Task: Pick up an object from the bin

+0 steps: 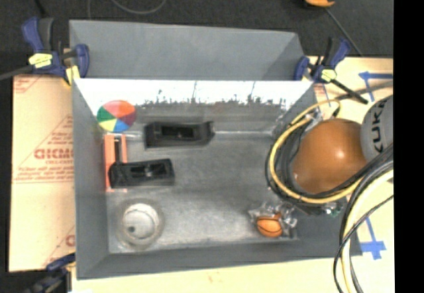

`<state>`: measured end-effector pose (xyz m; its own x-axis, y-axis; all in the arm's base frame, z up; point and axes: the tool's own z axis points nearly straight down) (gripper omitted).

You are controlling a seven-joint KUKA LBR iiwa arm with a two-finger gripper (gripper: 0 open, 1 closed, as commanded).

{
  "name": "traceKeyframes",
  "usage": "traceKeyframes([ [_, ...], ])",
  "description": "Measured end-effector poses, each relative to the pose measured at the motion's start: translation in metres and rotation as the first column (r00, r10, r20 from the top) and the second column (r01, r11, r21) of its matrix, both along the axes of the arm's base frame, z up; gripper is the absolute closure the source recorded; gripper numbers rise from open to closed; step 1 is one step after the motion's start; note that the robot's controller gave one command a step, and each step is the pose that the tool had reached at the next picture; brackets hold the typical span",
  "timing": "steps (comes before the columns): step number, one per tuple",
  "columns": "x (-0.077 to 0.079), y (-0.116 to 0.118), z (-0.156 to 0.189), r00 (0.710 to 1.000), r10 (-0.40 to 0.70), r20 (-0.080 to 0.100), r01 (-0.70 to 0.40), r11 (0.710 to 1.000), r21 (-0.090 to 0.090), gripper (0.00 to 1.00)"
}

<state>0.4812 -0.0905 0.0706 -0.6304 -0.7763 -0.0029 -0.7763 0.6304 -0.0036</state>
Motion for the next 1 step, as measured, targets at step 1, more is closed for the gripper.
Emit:
traceKeyframes([
  [1,-0.0055,0.009,0.1445,1.0,0.011,-0.002,-0.011,1.0,0.001,1.0],
])
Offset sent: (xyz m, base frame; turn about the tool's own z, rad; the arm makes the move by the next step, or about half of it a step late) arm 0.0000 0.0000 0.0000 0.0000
